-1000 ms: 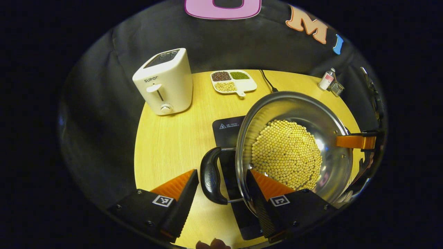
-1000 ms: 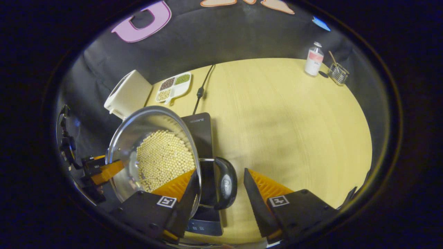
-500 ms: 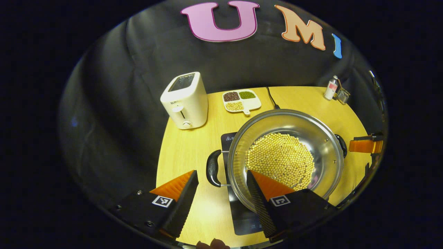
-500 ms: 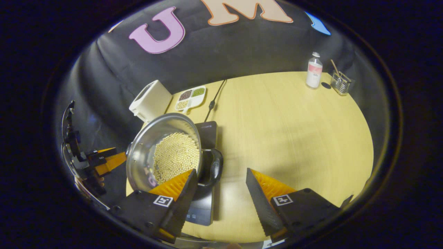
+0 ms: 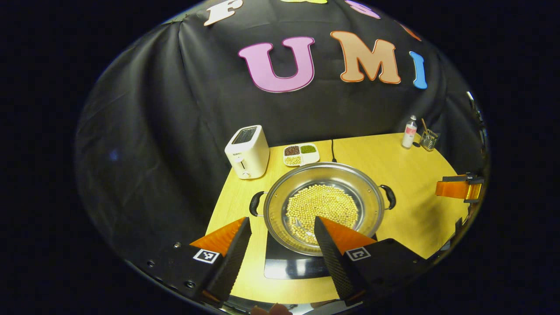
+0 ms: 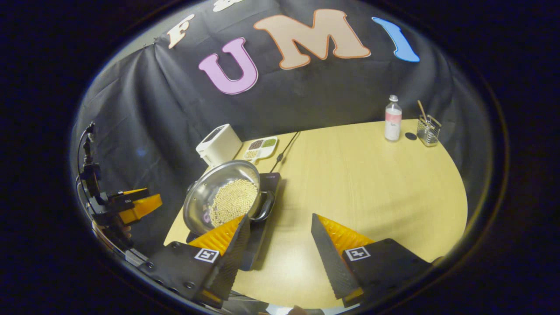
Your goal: First push the handle of the pot to place it horizontally, then grasp the pot with both hands and set it on the induction cooktop.
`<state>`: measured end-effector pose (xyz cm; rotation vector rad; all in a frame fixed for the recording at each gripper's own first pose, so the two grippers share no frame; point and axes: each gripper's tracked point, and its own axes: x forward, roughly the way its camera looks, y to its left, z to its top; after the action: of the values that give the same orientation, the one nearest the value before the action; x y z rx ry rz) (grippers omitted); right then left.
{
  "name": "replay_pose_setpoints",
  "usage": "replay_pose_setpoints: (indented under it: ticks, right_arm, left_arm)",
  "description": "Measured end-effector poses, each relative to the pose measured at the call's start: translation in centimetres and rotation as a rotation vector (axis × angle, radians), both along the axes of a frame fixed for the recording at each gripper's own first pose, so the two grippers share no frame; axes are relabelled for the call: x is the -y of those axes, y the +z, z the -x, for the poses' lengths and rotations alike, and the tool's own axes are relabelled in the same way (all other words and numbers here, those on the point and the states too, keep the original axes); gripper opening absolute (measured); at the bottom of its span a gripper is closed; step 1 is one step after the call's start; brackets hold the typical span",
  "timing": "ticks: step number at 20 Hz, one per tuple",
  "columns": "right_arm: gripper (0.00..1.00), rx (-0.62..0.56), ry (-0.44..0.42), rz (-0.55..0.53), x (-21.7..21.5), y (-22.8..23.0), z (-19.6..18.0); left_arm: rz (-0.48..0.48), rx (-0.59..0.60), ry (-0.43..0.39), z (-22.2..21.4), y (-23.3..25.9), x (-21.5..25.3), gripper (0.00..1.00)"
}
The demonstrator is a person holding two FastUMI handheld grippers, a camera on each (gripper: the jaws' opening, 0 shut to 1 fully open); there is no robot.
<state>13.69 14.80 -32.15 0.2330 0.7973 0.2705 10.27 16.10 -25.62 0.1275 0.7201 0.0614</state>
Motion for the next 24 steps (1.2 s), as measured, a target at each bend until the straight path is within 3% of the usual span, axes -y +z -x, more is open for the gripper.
replay_pose_setpoints:
  ticks: [3, 5, 7, 9, 10, 12, 17, 20, 21, 24]
  right_arm:
    - [0.84, 0.088, -0.027, -0.018, 1.7, 3.3, 0.7]
    - [0.89, 0.137, -0.06, -0.024, 2.7, 5.2, 1.0]
    - [0.84, 0.181, -0.099, -0.019, 4.0, 7.2, 1.9]
    - [0.84, 0.232, -0.151, 0.014, 5.1, 9.2, 3.2]
    - [0.88, 0.25, -0.173, 0.032, 5.8, 10.2, 4.2]
    - [0.84, 0.291, -0.204, 0.068, 6.6, 12.1, 6.6]
    - [0.92, 0.529, -0.182, 0.235, 7.9, 17.7, 12.3]
    - [0.96, 0.567, -0.153, 0.294, 7.9, 19.2, 14.6]
    - [0.93, 0.594, -0.162, 0.27, 7.8, 20.5, 14.6]
    - [0.96, 0.633, -0.169, 0.209, 7.9, 22.6, 14.5]
  left_arm:
    - [0.022, 0.094, 0.002, 1.1, 3.0, 2.3, 0.89]
    - [0.047, 0.153, -0.012, 1.5, 5.0, 3.8, 0.89]
    - [0.058, 0.214, -0.042, 2.0, 7.2, 5.0, 0.89]
    - [0.062, 0.273, -0.074, 2.7, 9.0, 5.9, 0.89]
    - [0.068, 0.292, -0.085, 3.3, 9.4, 6.6, 0.89]
    - [0.095, 0.318, -0.101, 4.8, 10.2, 7.7, 0.89]
    - [0.233, 0.398, -0.122, 9.2, 11.6, 11.1, 0.89]
    - [0.204, 0.445, -0.108, 11.6, 13.4, 10.8, 0.88]
    - [0.186, 0.478, -0.11, 12.0, 14.7, 10.7, 0.88]
    - [0.101, 0.573, -0.094, 12.6, 18.3, 10.2, 0.88]
